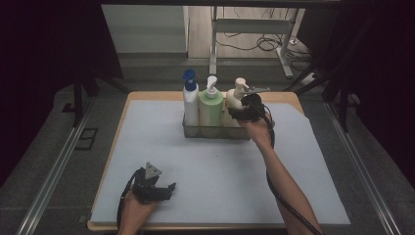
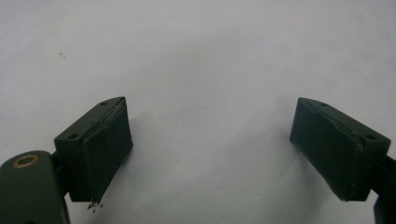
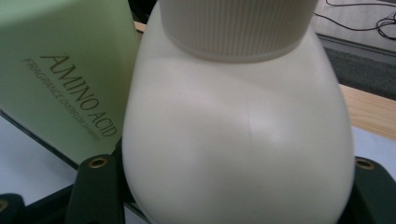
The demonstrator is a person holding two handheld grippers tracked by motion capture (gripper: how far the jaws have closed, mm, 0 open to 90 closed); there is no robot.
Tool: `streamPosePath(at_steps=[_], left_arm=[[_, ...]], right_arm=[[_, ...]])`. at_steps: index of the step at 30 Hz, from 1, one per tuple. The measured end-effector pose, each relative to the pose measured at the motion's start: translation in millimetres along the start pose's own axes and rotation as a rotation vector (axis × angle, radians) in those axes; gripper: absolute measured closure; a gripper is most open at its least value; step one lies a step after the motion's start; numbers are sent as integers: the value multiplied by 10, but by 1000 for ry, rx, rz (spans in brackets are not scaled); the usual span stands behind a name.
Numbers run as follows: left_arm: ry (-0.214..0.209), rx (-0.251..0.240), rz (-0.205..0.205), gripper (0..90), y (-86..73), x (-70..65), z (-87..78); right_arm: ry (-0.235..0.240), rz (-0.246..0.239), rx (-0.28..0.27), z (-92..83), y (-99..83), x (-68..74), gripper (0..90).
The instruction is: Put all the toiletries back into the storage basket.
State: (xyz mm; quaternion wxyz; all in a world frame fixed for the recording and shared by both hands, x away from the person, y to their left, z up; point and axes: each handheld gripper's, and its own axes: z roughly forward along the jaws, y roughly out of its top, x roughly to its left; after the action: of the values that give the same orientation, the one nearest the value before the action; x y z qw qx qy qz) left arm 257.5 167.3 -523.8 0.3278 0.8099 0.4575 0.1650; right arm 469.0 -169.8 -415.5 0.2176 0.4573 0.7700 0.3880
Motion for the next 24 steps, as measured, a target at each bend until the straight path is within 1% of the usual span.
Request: streamPosePath(at_steps=[8, 9, 10, 12, 15, 19, 24], left_arm=[[0, 0, 0, 122, 0, 0, 0], [0, 0, 0, 122, 0, -1, 0], [0, 0, 0, 122, 0, -1, 0], [0, 0, -1, 122, 0, -1, 0], [-1, -1, -1, 122, 0, -1, 1], [0, 0, -1, 122, 0, -2, 0], [0, 0, -1, 122, 0, -2, 0]], right_arm=[[26, -9, 3, 2, -11, -35, 332], [27, -20, 9, 3, -18, -31, 318], [23, -42, 16, 1, -29, -25, 314], [20, -60, 16, -7, -48, -20, 308], [28, -52, 6, -41, -82, -33, 308], [36, -57, -4, -100, -110, -49, 312], [51, -54, -8, -188, -163, -76, 341]])
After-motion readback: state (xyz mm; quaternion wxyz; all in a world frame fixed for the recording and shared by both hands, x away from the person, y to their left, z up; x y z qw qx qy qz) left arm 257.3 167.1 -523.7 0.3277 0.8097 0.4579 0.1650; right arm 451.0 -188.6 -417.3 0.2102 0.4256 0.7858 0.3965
